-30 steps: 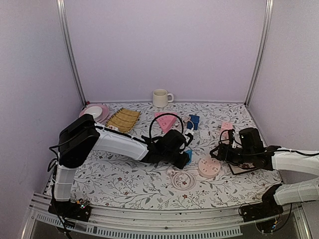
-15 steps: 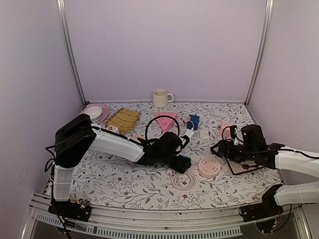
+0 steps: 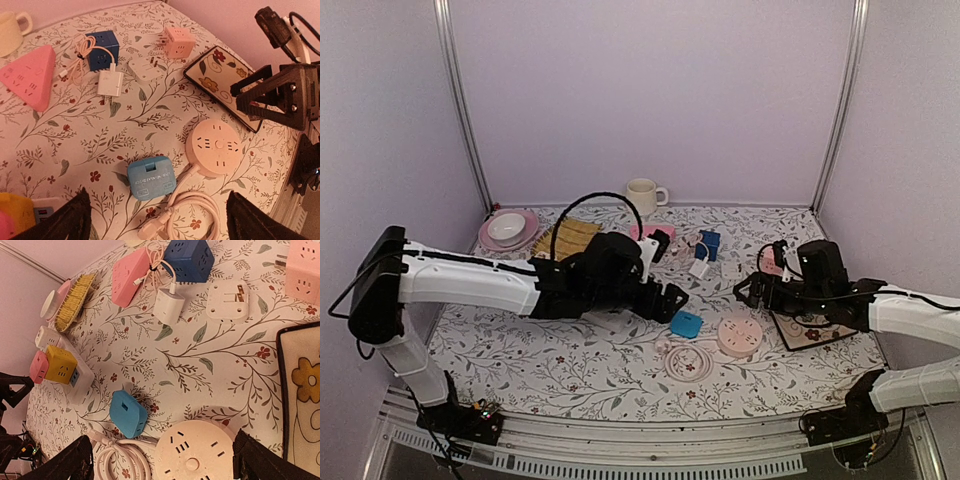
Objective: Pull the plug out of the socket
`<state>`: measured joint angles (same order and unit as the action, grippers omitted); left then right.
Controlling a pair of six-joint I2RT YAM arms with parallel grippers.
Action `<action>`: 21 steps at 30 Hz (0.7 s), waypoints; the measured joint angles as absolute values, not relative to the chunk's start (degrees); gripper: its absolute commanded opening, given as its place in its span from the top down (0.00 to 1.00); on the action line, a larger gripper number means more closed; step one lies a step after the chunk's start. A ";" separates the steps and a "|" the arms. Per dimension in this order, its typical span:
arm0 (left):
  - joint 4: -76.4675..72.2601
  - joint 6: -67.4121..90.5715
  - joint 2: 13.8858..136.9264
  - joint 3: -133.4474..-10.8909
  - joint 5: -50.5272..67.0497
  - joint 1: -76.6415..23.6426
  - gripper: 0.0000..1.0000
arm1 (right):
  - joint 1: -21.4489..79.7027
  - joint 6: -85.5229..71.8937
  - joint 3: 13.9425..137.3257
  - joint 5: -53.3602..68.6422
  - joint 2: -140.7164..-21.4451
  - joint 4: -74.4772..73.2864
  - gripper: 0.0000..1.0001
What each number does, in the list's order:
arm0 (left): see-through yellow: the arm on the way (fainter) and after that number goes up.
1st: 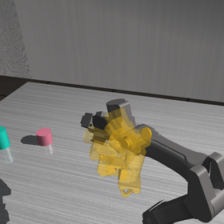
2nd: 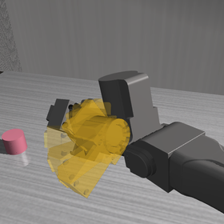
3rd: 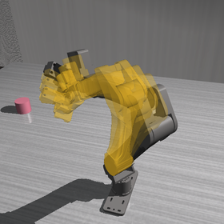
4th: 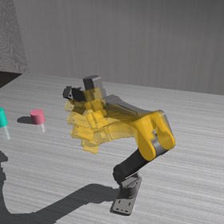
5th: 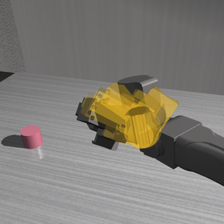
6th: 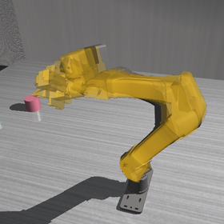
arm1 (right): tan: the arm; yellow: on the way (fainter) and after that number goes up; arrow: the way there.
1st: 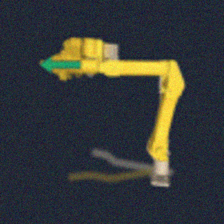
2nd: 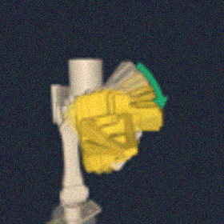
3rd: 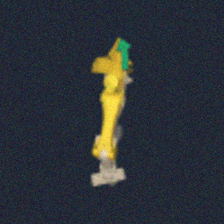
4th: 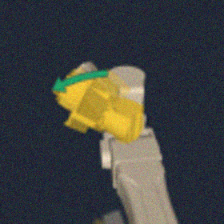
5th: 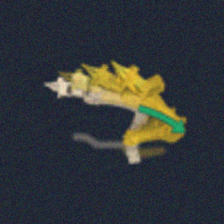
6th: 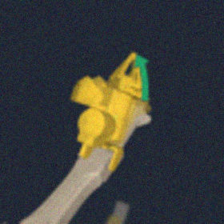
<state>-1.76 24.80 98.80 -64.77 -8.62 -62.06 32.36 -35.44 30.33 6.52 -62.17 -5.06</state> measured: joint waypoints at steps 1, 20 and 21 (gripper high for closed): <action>-1.65 25.10 97.32 -63.72 -8.99 -62.06 0.06 | 32.88 -35.20 30.85 6.24 -62.61 -4.95 0.01; 4.45 59.35 68.53 -38.26 -18.98 -56.18 0.11 | 38.89 -34.74 32.64 5.06 -69.01 0.54 0.01; 3.81 60.90 68.53 -37.47 -18.72 -55.44 0.11 | 38.89 -34.74 32.64 5.02 -69.01 0.58 0.01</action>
<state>3.81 60.90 68.53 -37.47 -18.72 -55.44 38.89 -34.74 32.64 5.02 -69.01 0.58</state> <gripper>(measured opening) 0.905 0.989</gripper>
